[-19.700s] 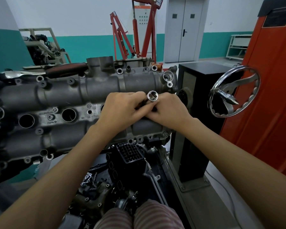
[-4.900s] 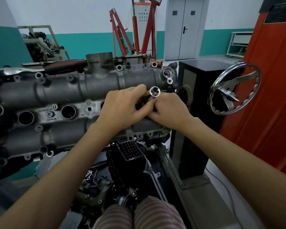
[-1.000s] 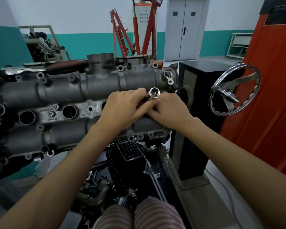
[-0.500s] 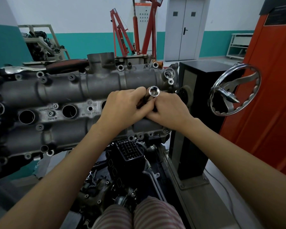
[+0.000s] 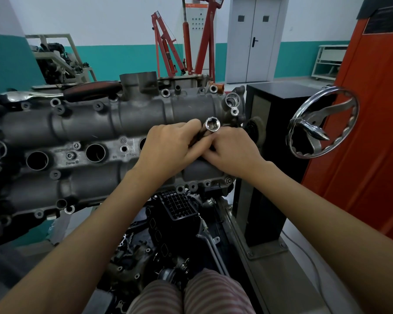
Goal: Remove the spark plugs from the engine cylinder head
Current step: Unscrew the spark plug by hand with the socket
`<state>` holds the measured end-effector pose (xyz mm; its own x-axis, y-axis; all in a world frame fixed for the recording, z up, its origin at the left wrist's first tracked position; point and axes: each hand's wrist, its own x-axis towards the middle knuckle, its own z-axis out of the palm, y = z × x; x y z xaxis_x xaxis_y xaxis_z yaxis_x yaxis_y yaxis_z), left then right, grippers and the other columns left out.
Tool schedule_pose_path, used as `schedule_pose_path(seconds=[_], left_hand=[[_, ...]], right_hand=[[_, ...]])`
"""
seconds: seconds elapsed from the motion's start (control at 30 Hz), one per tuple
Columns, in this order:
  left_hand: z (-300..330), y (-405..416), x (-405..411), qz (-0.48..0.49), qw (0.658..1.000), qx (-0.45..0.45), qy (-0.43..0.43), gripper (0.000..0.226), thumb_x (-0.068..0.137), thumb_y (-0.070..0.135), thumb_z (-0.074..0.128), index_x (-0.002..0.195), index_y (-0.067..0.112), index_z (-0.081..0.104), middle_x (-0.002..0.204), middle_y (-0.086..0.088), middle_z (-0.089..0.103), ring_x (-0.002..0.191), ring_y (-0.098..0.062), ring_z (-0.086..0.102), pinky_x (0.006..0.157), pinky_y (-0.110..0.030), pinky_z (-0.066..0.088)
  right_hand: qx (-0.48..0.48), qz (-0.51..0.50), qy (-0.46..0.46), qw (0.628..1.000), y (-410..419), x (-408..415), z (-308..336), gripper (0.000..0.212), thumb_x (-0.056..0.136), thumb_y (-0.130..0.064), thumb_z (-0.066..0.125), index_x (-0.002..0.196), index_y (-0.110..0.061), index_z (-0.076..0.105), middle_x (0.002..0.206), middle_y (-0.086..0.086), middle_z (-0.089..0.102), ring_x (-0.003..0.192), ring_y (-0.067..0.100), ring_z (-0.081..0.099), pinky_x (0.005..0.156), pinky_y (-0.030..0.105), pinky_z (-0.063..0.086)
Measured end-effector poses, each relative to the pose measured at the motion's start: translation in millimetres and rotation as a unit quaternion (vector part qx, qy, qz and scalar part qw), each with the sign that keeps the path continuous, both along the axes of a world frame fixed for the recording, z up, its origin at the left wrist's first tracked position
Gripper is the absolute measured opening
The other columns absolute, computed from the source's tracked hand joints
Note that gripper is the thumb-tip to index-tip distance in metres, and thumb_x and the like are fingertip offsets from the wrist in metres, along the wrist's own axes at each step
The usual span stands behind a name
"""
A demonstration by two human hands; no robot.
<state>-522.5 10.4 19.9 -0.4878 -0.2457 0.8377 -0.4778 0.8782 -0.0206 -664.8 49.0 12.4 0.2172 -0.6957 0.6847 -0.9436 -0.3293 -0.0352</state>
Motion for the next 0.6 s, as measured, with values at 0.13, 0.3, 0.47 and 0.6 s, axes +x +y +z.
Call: schedule_pose_path(seconds=[0.13,0.3,0.47,0.6], left_hand=[[-0.3,-0.4,-1.6,0.015,1.0,-0.008,0.003,0.046,0.087,0.04,0.044,0.065,0.001,0.056,0.051,-0.007,0.054,0.044,-0.03,0.052,0.04,-0.034,0.041],[-0.8,-0.5,-1.4,0.015,1.0,-0.007,0.009,0.039,0.085,0.034,0.049,0.062,0.003,0.054,0.049,-0.005,0.051,0.042,-0.027,0.049,0.039,-0.032,0.039],[-0.6,-0.8,-1.1,0.014,1.0,-0.003,0.009,0.039,0.085,0.034,0.05,0.061,0.003,0.053,0.048,-0.005,0.05,0.042,-0.026,0.048,0.039,-0.032,0.038],[-0.4,1.1,-1.9,0.015,1.0,0.003,0.012,0.042,0.085,0.037,0.048,0.063,0.002,0.053,0.049,-0.006,0.051,0.043,-0.028,0.049,0.04,-0.034,0.04]], right_hand=[[-0.003,-0.001,0.011,1.0,1.2,0.2,0.2,0.045,0.082,-0.04,0.03,0.082,-0.009,0.063,0.067,0.009,0.063,0.059,0.028,0.058,0.052,0.025,0.027],[-0.001,0.0,-0.01,1.0,0.0,-0.9,0.9,0.04,0.08,-0.04,0.037,0.078,-0.009,0.063,0.067,0.008,0.063,0.063,0.029,0.06,0.053,0.026,0.029],[-0.001,0.001,-0.023,1.0,-0.6,-1.3,1.9,0.026,0.08,-0.027,0.049,0.069,-0.007,0.062,0.061,0.011,0.061,0.058,0.032,0.058,0.051,0.025,0.028],[-0.017,0.022,0.009,1.0,2.6,1.5,1.8,0.037,0.078,-0.031,0.036,0.071,-0.005,0.061,0.056,0.011,0.06,0.049,0.031,0.056,0.049,0.024,0.027]])
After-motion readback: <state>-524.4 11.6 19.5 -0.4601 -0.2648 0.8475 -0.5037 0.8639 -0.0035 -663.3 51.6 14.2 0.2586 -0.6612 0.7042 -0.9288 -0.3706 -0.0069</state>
